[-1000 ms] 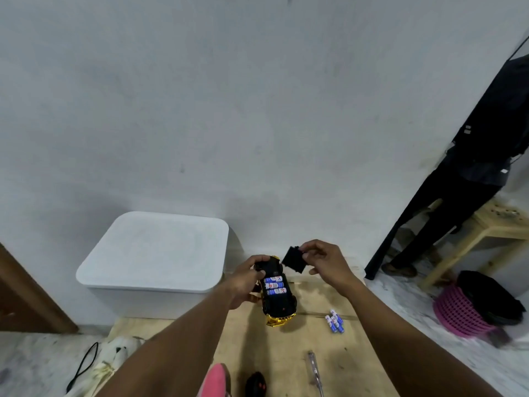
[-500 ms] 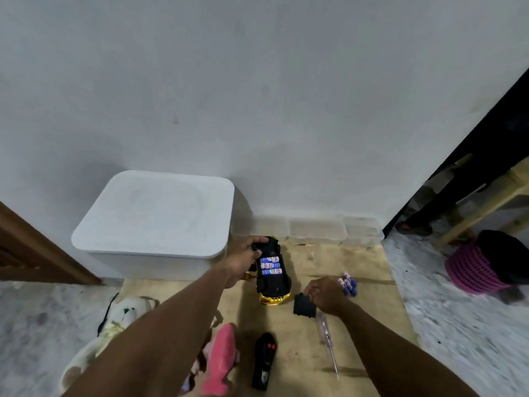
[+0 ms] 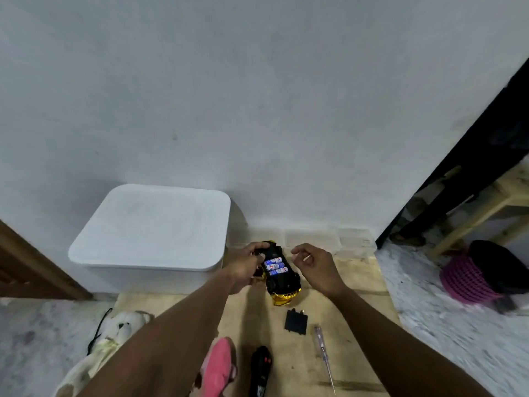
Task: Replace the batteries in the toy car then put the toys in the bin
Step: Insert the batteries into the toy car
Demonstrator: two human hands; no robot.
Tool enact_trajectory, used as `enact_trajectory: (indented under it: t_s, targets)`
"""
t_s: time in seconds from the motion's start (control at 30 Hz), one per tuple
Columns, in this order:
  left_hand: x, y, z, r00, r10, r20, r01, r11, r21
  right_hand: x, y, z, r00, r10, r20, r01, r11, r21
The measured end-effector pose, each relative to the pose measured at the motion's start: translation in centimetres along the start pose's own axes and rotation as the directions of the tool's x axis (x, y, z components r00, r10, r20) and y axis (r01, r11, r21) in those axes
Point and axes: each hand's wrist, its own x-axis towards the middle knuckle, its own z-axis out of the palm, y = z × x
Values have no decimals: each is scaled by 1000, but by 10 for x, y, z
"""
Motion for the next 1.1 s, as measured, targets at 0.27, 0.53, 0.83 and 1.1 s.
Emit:
enact_trajectory:
  t_s: [0.27,0.53,0.83,1.1]
  targets:
    - [-17,18,23,991,127,-31,-127,992,13,-2,-39,-3,999,44,3,-43,980,-196]
    - [-31,23,38,974,217,-60,-219,975,-27,-7,-53,-5,963,226,-147,-226,974,16]
    - [-36,22,36,972,227,-56,-230,972,-50,-13,-52,-8,948,312,-65,-291,929,227]
    - [-34,23,33,979,202,-34,-204,977,-66,-18,-54,-13,982,160,-103,-122,945,303]
